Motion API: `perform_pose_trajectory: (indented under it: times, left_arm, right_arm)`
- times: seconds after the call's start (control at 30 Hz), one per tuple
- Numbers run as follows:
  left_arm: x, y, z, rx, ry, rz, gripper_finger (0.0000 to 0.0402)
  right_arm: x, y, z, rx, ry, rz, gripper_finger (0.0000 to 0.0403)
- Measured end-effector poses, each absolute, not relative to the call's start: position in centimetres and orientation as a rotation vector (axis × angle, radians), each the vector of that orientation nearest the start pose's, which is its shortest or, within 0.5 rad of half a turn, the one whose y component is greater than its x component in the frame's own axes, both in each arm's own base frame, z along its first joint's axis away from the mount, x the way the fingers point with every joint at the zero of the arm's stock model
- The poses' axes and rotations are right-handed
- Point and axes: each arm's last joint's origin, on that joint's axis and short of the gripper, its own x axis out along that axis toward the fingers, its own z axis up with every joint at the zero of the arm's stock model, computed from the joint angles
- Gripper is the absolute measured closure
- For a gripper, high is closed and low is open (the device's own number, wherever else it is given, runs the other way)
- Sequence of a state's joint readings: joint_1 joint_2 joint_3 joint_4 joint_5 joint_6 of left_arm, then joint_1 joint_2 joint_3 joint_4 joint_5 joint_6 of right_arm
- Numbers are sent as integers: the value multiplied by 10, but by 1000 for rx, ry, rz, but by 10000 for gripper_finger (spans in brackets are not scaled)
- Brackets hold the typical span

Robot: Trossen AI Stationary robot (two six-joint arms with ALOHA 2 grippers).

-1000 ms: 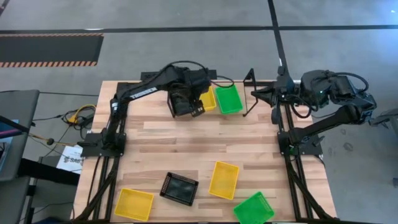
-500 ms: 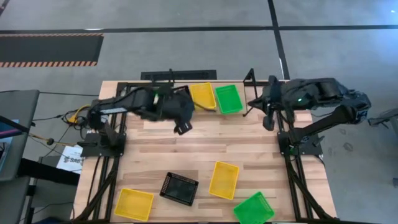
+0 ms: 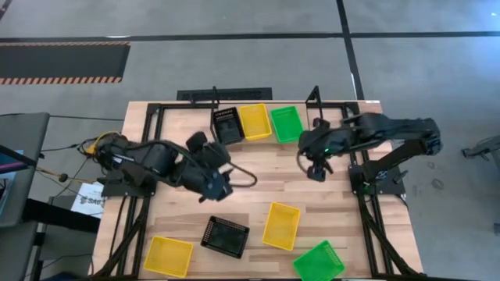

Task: Stack baskets on shelf by color
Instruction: Stack the black bin on top of the black bin on the shelf

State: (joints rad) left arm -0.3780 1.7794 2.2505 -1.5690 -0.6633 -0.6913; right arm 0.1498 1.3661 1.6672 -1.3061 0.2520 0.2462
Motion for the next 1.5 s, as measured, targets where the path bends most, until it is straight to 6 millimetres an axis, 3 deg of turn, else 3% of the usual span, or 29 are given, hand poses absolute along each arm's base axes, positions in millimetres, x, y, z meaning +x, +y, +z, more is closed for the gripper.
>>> perform_pose_trajectory:
  times: [0.13, 0.47, 0.57, 0.77, 0.93, 1.17, 1.5]
  left_arm:
    - [298, -106, 416, -76, 958, 494, 171]
    - [302, -107, 308, -88, 1415, 508, 179]
    - [304, -110, 278, -121, 1467, 443, 189]
    - [320, -130, 235, -167, 1365, 79, 209]
    - [323, -134, 218, -203, 1318, -16, 213]
    - [323, -133, 217, 17, 1290, -134, 213]
    - [321, -134, 216, 69, 1311, -195, 213]
  right_arm:
    - [249, 37, 400, 3, 997, -194, 377]
    - [286, 48, 394, 45, 855, -177, 377]
    - [293, 50, 400, 73, 760, -164, 377]
    - [302, 61, 419, 45, 546, -37, 377]
    - [293, 68, 435, -5, 454, 89, 377]
    - [264, 64, 456, -3, 381, 108, 377]
    - [231, 56, 474, 5, 334, 113, 377]
